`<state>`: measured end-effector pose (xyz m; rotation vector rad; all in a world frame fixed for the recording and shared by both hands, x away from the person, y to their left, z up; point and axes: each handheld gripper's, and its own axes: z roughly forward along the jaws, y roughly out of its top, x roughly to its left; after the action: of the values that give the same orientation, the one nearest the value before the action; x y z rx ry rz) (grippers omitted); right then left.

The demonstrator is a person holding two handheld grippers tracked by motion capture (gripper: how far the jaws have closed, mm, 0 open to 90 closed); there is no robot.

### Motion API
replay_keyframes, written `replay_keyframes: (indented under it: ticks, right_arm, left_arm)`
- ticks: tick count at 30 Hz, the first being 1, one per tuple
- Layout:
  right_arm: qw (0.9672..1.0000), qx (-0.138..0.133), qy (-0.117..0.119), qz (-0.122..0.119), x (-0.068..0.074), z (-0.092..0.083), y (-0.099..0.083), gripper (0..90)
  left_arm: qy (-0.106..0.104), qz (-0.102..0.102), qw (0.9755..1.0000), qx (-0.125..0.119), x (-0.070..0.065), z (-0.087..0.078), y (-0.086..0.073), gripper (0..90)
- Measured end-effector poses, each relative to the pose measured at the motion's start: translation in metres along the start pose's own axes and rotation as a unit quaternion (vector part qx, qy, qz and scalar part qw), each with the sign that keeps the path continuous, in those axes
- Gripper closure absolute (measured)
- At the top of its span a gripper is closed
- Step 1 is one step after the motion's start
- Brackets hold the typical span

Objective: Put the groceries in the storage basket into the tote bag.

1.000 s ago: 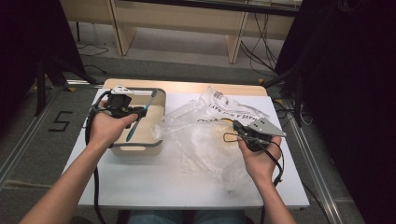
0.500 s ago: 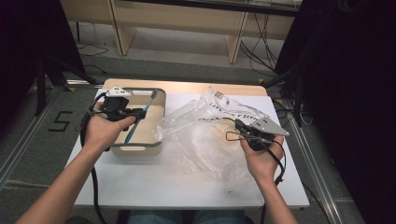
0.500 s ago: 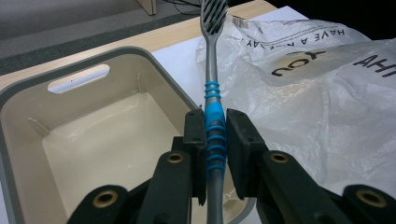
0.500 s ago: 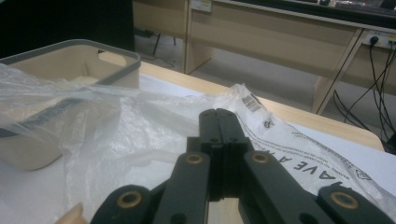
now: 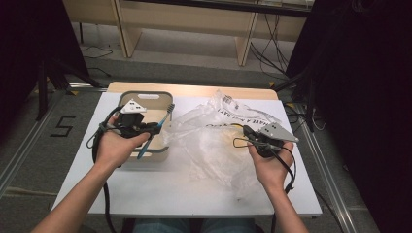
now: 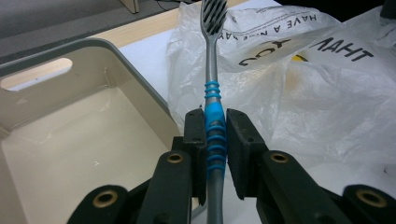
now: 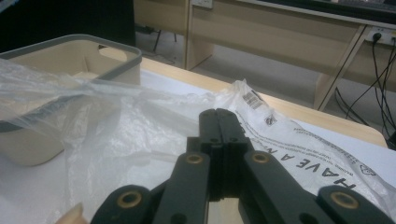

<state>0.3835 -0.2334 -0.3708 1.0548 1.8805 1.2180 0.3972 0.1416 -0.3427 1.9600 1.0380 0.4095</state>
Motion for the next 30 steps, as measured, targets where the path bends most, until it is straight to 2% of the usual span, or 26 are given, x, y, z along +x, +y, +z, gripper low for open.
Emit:
replay_keyframes:
  ticks: [17,30]
  right_arm:
    - [1.0000,-0.005,-0.002,0.000,-0.001,-0.002,0.002,90.0]
    - [1.0000,-0.006,-0.001,0.001,-0.001,-0.002,0.003,90.0]
  left_arm:
    - [-0.023,0.020,0.9995,0.001,-0.025,0.004,-0.010,78.3]
    - [-0.030,0.039,0.9987,0.012,-0.039,0.013,-0.014,78.3]
